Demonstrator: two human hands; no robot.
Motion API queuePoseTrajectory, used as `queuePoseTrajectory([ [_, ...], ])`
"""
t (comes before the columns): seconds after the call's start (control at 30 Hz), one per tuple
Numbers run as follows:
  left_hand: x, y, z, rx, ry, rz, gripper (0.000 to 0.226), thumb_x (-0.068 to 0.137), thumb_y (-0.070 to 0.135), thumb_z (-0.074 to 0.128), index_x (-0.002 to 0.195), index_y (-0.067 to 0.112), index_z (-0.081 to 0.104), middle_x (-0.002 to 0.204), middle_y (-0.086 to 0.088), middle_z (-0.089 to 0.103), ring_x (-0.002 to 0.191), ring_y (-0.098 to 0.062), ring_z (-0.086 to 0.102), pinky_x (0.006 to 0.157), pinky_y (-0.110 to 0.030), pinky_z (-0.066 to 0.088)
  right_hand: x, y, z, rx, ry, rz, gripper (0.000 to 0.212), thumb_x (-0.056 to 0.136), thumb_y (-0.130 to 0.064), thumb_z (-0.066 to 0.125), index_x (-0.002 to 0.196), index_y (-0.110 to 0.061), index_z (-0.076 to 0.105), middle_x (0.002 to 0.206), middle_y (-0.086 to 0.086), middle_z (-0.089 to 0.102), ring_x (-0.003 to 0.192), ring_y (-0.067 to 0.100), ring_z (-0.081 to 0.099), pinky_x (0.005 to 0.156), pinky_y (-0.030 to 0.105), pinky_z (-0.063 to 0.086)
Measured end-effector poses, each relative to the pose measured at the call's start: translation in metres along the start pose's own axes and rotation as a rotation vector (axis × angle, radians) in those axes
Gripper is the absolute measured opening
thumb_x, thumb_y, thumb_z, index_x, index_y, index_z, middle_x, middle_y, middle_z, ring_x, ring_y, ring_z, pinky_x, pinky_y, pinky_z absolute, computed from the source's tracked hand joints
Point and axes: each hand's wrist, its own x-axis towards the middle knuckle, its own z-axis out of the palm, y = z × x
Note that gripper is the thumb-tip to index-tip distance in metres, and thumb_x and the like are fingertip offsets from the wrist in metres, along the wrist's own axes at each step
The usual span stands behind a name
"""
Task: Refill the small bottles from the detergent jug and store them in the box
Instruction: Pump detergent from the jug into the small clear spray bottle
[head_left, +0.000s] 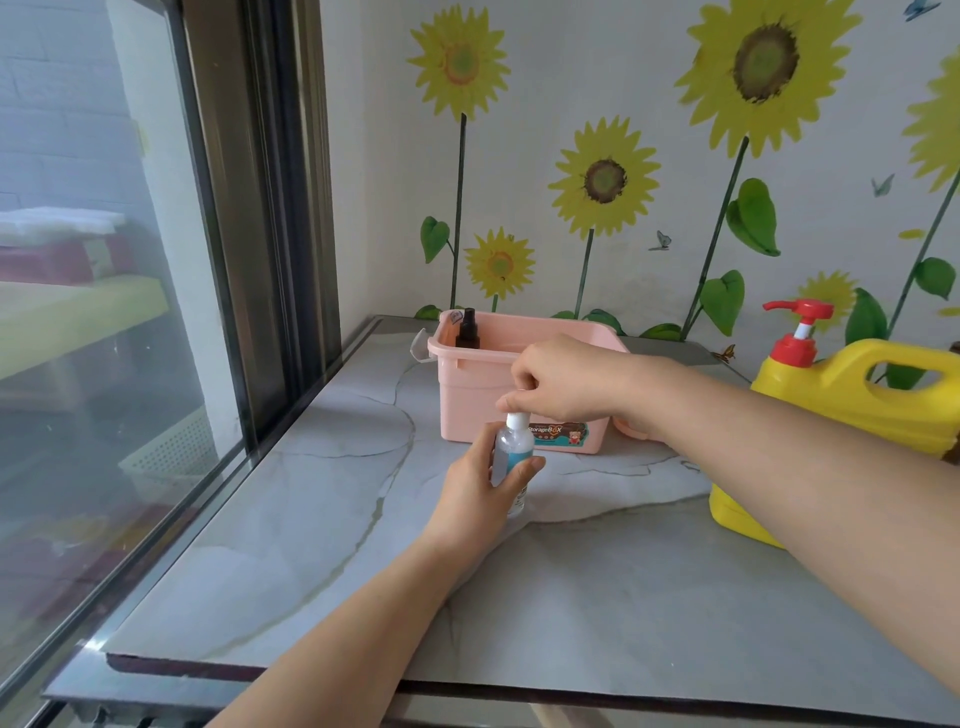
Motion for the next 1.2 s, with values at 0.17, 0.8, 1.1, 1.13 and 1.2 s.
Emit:
queuePoseTrajectory([
  [0.17, 0.001, 0.001, 0.001, 0.025, 0.003, 0.021, 0.014, 0.095, 0.026, 0.067, 0.101, 0.024, 0.055, 0.063, 0.03, 0.056, 0.06, 0.003, 0.049, 0.056, -0.01, 0.037, -0.003, -0.007, 0.008, -0.08, 0.045, 0.139, 0.063, 0.096, -0.066, 0.04, 0.053, -0.019, 0.044, 0.06, -0.003, 0.047, 0.058, 0.017, 0.045, 0.057, 0.032, 0.034],
  [0.8, -0.002, 0.003, 0.001, 0.013, -0.001, 0.007, 0.014, 0.095, 0.026, 0.067, 0.103, 0.025, 0.054, 0.065, 0.027, 0.057, 0.061, 0.006, 0.051, 0.056, -0.008, 0.037, -0.005, -0.001, 0.01, -0.171, 0.111, 0.062, 0.058, 0.091, -0.07, 0.045, 0.062, -0.02, 0.051, 0.068, -0.003, 0.056, 0.066, 0.018, 0.052, 0.058, 0.033, 0.038],
  [1.1, -0.004, 0.006, 0.0, 0.004, 0.008, 0.028, 0.022, 0.095, 0.027, 0.067, 0.115, 0.024, 0.058, 0.076, 0.018, 0.059, 0.066, 0.006, 0.053, 0.059, -0.008, 0.039, -0.004, 0.006, -0.004, 0.108, -0.062, -0.04, 0.005, 0.091, -0.027, 0.064, 0.092, -0.023, 0.068, 0.078, -0.006, 0.066, 0.071, 0.012, 0.064, 0.067, 0.03, 0.048],
  [1.13, -0.004, 0.006, 0.0, 0.003, 0.012, 0.029, 0.02, 0.095, 0.025, 0.067, 0.113, 0.023, 0.058, 0.071, 0.02, 0.057, 0.064, 0.006, 0.052, 0.058, -0.008, 0.038, -0.005, 0.004, -0.002, 0.096, -0.042, -0.029, 0.012, 0.093, -0.03, 0.064, 0.087, -0.02, 0.067, 0.075, -0.005, 0.065, 0.07, 0.013, 0.062, 0.065, 0.03, 0.046],
  [1.2, -0.003, 0.005, 0.001, 0.004, 0.017, 0.027, 0.016, 0.095, 0.025, 0.067, 0.107, 0.022, 0.058, 0.065, 0.023, 0.055, 0.061, 0.005, 0.05, 0.057, -0.008, 0.037, -0.005, 0.0, 0.002, -0.018, 0.011, 0.004, 0.036, 0.096, -0.045, 0.058, 0.074, -0.016, 0.061, 0.07, -0.003, 0.058, 0.066, 0.017, 0.055, 0.059, 0.032, 0.041],
])
